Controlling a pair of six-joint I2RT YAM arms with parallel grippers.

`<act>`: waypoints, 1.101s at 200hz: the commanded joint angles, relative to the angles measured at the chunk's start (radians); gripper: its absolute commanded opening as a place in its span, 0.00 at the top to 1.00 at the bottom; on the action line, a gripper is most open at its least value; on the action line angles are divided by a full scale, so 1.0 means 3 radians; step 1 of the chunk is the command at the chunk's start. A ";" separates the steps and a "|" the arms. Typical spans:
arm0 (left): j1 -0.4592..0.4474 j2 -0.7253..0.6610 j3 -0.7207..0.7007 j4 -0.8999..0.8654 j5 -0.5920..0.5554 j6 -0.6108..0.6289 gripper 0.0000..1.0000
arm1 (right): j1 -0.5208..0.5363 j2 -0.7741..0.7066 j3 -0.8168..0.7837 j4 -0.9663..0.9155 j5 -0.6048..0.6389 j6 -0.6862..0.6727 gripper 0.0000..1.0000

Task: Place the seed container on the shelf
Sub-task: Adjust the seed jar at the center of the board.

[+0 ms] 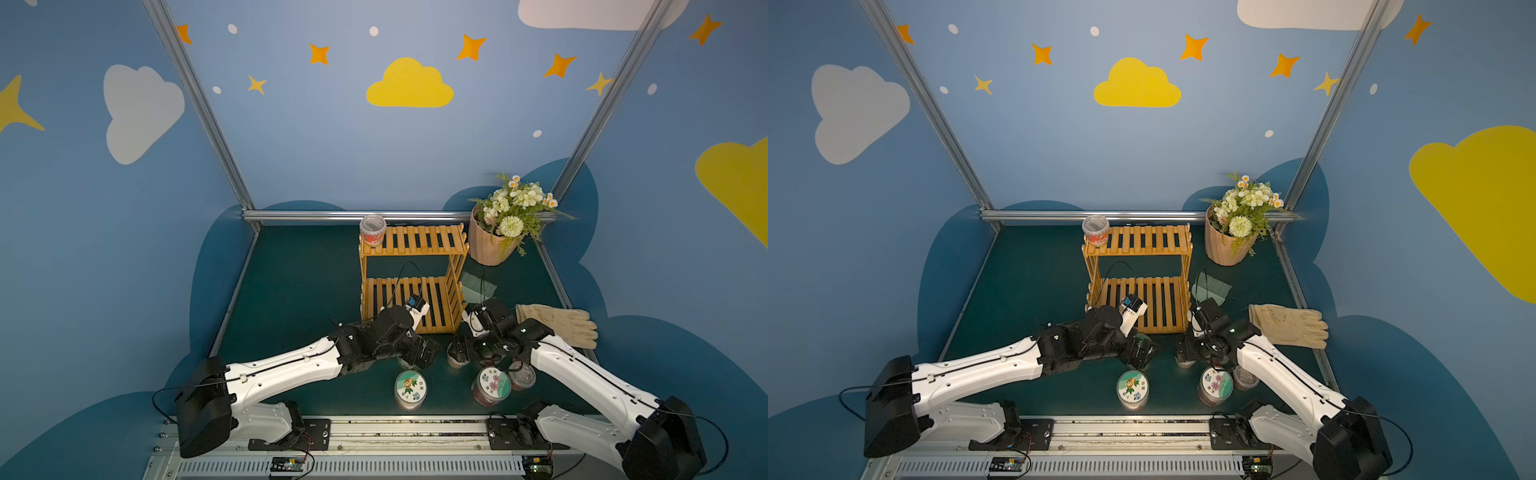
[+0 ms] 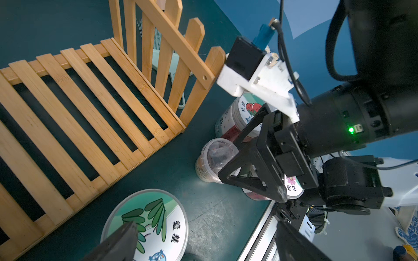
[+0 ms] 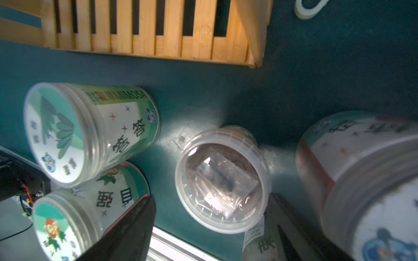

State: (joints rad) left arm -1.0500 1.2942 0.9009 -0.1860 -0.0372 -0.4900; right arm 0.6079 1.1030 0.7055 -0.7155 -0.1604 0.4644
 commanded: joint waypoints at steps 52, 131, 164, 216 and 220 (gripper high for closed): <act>-0.0008 0.0023 0.0061 -0.0059 0.0006 0.0083 0.00 | 0.0060 -0.0085 -0.0047 -0.0107 -0.0056 -0.0096 0.14; -0.0008 0.0032 0.0045 -0.0040 0.0021 0.0072 0.00 | 0.0107 -0.0661 -0.0422 0.0265 -0.0513 -0.0153 0.18; -0.0010 0.0042 0.0051 -0.0049 0.0032 0.0076 0.00 | 0.0194 -0.0795 -0.0415 0.0237 -0.0336 -0.0112 0.20; -0.0008 -0.0028 0.0034 -0.0132 -0.0145 0.0069 0.00 | 0.0674 -0.1138 -0.0342 0.0035 0.1036 0.0126 0.21; -0.0007 -0.0045 0.0028 -0.0148 -0.0185 0.0068 0.00 | 0.0712 -0.1165 -0.0352 0.0051 0.1101 0.0143 0.21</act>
State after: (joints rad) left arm -1.0500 1.2961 0.9009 -0.1955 -0.0456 -0.4778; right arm 0.7647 0.8001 0.5854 -0.6781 -0.0380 0.4675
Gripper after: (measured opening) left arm 0.999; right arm 0.794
